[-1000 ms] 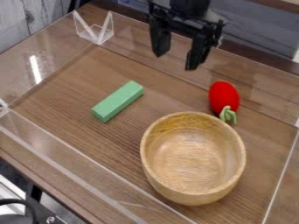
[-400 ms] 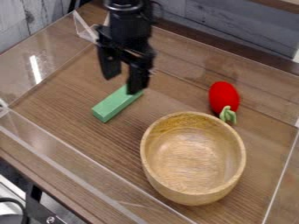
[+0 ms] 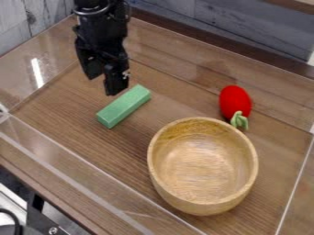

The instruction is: Put the green block in the brown bowl

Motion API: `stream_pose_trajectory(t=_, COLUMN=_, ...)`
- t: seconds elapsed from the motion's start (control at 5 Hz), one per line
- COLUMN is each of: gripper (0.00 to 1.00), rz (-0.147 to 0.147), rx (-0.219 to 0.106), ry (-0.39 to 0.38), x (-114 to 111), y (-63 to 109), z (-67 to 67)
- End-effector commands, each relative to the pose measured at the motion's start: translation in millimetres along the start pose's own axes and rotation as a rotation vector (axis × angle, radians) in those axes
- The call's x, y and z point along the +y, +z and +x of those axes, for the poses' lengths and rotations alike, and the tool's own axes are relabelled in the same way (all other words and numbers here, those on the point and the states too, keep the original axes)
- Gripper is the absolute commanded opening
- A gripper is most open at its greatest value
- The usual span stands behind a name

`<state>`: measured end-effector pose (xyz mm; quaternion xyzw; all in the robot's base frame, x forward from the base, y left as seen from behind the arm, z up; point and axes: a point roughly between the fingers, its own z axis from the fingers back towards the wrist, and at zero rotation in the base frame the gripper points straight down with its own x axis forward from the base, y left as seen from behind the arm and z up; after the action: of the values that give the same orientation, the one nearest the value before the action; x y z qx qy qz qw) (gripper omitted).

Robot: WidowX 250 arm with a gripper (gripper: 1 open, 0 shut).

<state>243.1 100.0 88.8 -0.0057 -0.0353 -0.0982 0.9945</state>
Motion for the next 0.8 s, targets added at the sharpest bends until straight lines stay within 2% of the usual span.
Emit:
stream_pose_trajectory(t=0.0, gripper=1.0, rz=0.015, rx=-0.04, ry=-0.013, x=9, y=-3.6, z=2.7)
stream_pose_trajectory(t=0.4, gripper=1.0, rz=0.013, rx=-0.063, ry=0.051, x=1, y=-21.0, z=12.1)
stream_pose_trajectory(t=0.6, gripper=1.0, rz=0.005, rx=-0.069, ry=0.027, x=1, y=-19.9, z=16.6)
